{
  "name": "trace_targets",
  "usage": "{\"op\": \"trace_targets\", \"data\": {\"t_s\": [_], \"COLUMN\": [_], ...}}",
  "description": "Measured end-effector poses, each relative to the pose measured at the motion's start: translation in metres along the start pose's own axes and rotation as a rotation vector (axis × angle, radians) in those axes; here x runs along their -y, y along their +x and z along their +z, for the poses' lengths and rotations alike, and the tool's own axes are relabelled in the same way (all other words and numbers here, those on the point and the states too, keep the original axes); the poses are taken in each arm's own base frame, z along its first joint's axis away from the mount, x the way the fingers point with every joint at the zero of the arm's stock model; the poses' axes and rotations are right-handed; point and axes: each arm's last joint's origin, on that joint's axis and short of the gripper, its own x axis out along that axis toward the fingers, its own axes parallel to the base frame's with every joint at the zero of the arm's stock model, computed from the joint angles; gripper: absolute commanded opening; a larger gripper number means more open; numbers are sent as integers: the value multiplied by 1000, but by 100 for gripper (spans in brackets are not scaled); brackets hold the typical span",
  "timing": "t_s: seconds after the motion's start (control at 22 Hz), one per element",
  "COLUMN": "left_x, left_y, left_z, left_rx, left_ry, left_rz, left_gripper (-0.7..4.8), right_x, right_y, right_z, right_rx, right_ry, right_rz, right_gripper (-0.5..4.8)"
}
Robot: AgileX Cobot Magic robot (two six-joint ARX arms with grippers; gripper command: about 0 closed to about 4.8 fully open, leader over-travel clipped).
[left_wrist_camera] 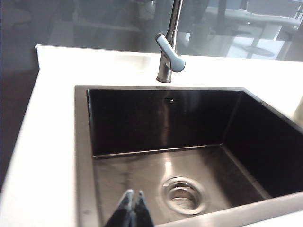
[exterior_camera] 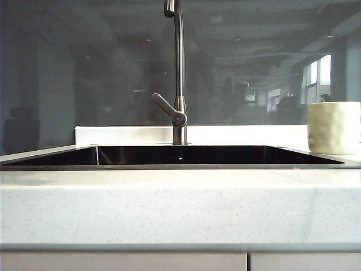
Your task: Pick up the mug next to the sink, go to the faucet to get some water, pour the water into the sink, and finally put the mug back to its place.
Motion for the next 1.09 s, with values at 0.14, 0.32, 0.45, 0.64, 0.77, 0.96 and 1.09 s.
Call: {"op": "trace_targets", "data": {"t_s": [0.14, 0.32, 0.45, 0.64, 0.77, 0.96, 1.09], "left_x": [-2, -2, -5, -9, -12, -16, -17], "left_y": [0, -1, 4, 13, 20, 25, 25], "left_z": [0, 1, -5, -21, -34, -49, -48], "left_rx": [4, 13, 15, 34, 77, 112, 117], "left_ry": [99, 167, 255, 263, 265, 243, 210], "left_rz": [52, 84, 127, 213, 243, 261, 260], "left_gripper": [-4, -4, -4, -4, -4, -4, -4], "right_x": [0, 0, 0, 0, 0, 0, 0], "right_y": [0, 0, 0, 0, 0, 0, 0], "right_z": [0, 0, 0, 0, 0, 0, 0], "right_rx": [0, 0, 0, 0, 0, 0, 0], "right_ry": [0, 0, 0, 0, 0, 0, 0], "right_rz": [0, 0, 1, 1, 0, 1, 1], "right_gripper": [-8, -8, -8, -8, -8, -8, -8]}}
